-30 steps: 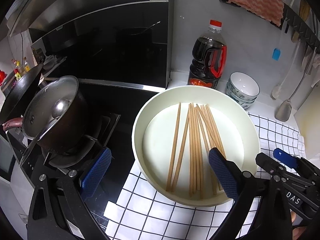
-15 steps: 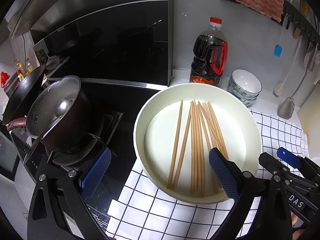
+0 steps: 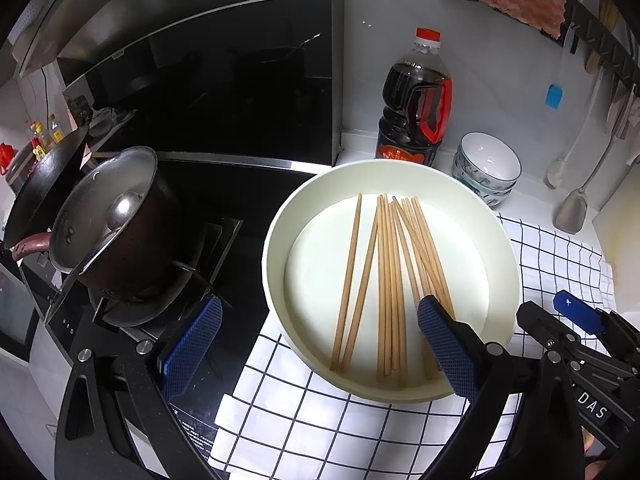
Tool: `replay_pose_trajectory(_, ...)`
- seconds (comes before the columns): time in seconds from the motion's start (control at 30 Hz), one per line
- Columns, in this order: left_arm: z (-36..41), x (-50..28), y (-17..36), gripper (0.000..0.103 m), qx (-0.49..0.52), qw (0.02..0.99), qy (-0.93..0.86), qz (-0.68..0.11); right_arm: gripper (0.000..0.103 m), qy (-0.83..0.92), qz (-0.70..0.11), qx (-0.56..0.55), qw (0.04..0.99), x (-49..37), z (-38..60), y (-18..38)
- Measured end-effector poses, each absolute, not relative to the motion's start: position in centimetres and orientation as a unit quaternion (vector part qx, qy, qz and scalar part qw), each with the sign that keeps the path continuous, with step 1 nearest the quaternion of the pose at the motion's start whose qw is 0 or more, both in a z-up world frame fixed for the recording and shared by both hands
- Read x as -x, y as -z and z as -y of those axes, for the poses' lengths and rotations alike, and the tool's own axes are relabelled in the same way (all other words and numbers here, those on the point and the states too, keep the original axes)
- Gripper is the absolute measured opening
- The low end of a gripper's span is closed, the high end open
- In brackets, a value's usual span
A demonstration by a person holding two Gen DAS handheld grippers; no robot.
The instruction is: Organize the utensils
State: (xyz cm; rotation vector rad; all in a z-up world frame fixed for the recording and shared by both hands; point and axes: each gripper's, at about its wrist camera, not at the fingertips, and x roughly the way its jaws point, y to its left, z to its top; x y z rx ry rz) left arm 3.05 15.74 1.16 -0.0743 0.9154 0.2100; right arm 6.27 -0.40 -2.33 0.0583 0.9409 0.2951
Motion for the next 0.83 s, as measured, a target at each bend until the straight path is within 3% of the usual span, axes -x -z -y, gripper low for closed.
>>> replay_pose_trajectory(0.83, -16.05, -2.80, -0.73, 0.097, 0.054, 0.885, -0.096, -0.452, 0.062, -0.142, -0.454, -0.028, 0.879, -5.86, 0.17, 2.55)
